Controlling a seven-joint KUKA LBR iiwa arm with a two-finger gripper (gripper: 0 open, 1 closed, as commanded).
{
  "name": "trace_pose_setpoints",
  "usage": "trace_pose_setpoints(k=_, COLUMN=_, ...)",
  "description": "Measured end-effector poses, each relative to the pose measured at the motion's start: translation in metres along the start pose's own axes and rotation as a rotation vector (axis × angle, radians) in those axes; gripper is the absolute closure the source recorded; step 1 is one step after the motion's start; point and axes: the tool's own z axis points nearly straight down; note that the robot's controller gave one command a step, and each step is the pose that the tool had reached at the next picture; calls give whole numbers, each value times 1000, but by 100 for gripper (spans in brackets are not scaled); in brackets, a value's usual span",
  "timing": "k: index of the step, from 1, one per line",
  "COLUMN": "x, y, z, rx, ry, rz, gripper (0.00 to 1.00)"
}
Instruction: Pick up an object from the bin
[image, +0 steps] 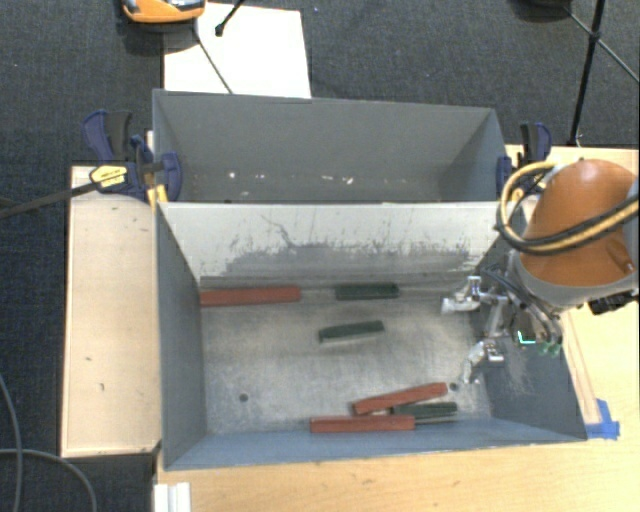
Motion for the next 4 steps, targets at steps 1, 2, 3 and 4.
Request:
trace_pose_setpoints(k=1, x=-2, y=0, z=-4, rx=1, ry=-8, rz=-3, gripper=0)
trace_pose_setpoints(k=2, x=30, y=4, z=90, rx=4, ry=-14, rz=-146, gripper=100)
trace_pose_setpoints(k=3, x=30, y=4, z=90, rx=4, ry=-14, rz=-147, gripper=100)
trace_pose_setpoints(k=4, x=11, y=10, z=-61, rx=2, ry=-10, rz=-168, gripper=100)
